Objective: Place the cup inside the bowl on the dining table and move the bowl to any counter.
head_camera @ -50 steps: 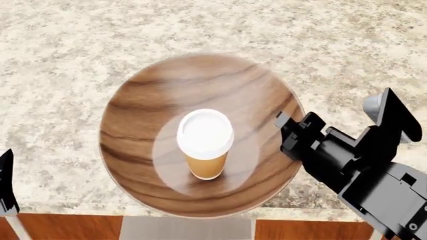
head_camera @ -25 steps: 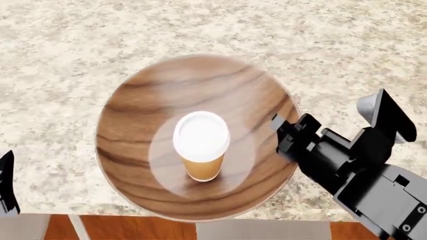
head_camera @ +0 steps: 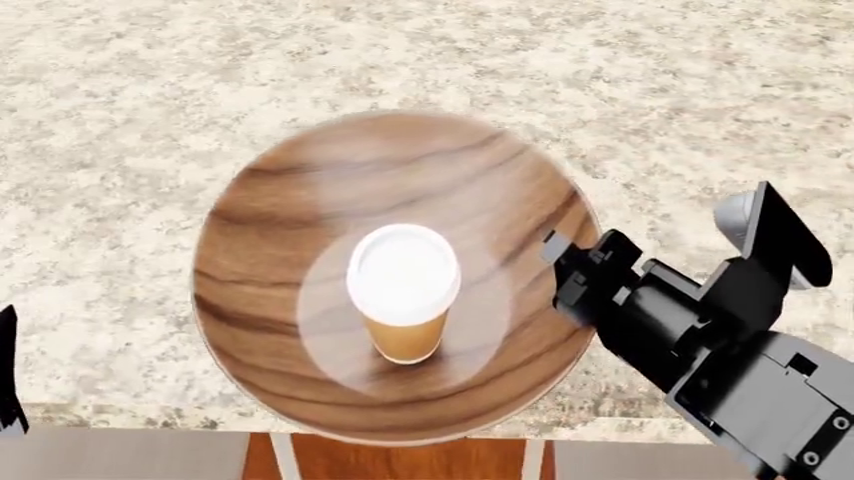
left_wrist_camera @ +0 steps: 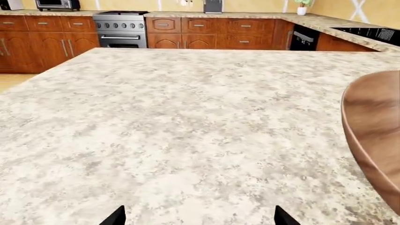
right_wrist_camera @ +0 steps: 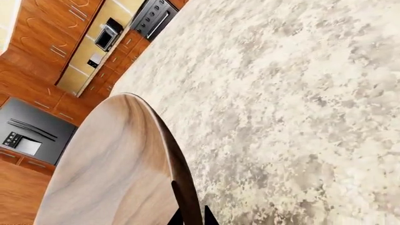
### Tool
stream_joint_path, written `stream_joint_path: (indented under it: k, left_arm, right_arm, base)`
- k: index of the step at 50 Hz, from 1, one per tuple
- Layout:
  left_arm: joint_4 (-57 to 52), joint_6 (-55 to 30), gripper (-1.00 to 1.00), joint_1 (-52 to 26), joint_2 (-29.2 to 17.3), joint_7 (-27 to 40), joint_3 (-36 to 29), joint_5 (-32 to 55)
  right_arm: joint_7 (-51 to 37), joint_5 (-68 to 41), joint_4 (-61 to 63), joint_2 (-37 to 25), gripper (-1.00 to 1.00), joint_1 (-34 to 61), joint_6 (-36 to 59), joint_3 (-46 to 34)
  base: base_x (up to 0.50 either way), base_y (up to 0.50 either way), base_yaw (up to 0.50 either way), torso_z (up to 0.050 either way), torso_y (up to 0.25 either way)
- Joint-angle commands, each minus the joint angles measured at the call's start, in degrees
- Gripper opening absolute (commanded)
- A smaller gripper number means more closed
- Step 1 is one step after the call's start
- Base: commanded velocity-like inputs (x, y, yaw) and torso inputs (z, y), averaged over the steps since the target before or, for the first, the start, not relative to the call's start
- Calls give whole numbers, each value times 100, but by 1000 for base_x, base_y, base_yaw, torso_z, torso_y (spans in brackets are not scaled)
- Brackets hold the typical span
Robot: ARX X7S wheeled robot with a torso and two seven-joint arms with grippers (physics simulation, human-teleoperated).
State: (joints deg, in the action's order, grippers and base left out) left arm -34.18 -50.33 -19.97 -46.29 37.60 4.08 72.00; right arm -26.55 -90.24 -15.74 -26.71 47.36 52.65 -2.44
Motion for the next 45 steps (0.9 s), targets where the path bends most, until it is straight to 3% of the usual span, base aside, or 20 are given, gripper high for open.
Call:
stream_joint_path:
  k: [1,45]
  left_arm:
    - [0,-25,100,-74,-5,55,-26,41]
    - [-26,95,100,126,-61,-10,54,36]
  right_arm:
    - [83,-106,11,-4,-100,-1,-53,56]
    - [2,-200,163,7,-100,-106,-120,44]
  base:
    - [1,500,0,0,0]
    - [7,500,0,0,0]
